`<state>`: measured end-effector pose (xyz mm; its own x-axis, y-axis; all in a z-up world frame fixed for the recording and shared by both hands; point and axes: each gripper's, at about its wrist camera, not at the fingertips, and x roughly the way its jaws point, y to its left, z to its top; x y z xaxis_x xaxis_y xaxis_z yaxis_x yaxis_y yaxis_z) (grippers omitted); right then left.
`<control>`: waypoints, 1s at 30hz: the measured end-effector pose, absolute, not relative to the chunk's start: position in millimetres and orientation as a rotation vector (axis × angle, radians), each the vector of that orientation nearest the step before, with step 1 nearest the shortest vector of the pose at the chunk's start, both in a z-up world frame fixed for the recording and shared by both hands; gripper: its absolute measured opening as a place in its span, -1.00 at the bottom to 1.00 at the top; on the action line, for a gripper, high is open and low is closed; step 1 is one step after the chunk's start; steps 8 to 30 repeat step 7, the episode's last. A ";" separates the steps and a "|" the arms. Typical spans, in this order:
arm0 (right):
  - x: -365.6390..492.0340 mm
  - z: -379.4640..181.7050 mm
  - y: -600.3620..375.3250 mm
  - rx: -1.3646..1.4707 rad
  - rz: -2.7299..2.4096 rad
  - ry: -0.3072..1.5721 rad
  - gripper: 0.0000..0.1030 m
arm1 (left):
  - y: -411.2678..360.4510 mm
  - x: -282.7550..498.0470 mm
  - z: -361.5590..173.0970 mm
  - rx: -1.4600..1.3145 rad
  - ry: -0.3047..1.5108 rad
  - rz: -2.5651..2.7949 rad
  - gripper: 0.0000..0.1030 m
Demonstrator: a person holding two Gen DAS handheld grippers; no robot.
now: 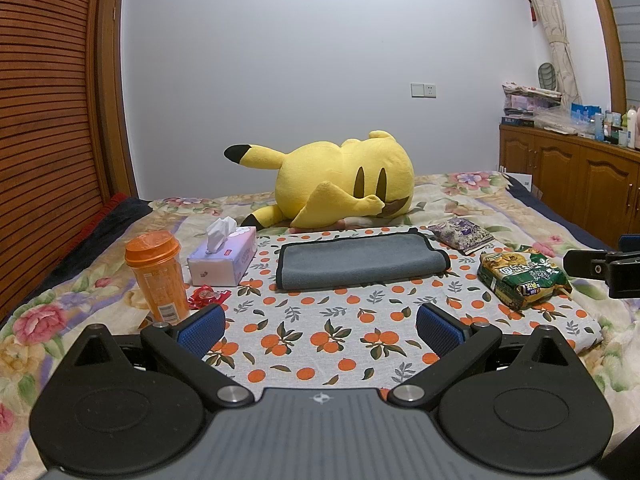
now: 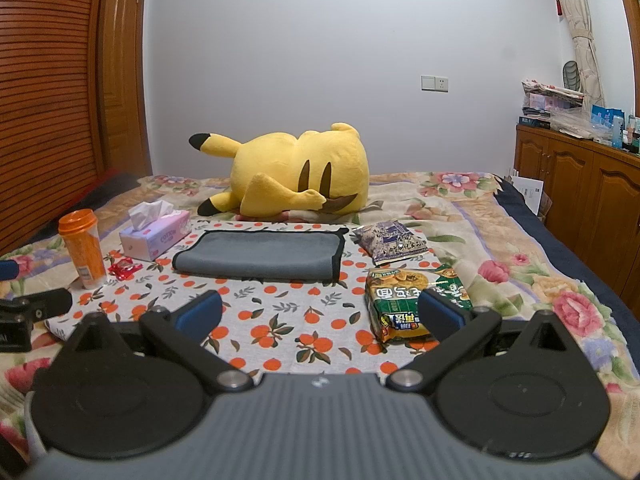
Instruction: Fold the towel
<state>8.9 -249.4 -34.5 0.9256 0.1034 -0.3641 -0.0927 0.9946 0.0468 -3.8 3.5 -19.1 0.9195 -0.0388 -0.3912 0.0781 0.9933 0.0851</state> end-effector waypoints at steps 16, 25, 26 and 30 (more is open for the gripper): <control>8.0 -34.7 -248.6 0.029 0.100 0.375 1.00 | 3.6 -3.9 -19.1 0.099 0.400 -0.061 1.00; 8.0 -34.7 -248.6 0.029 0.100 0.375 1.00 | 3.6 -3.9 -19.1 0.099 0.400 -0.061 1.00; 8.0 -34.7 -248.6 0.029 0.100 0.375 1.00 | 3.6 -3.9 -19.1 0.099 0.400 -0.061 1.00; 8.0 -34.7 -248.6 0.029 0.100 0.375 1.00 | 3.6 -3.9 -19.1 0.099 0.400 -0.061 1.00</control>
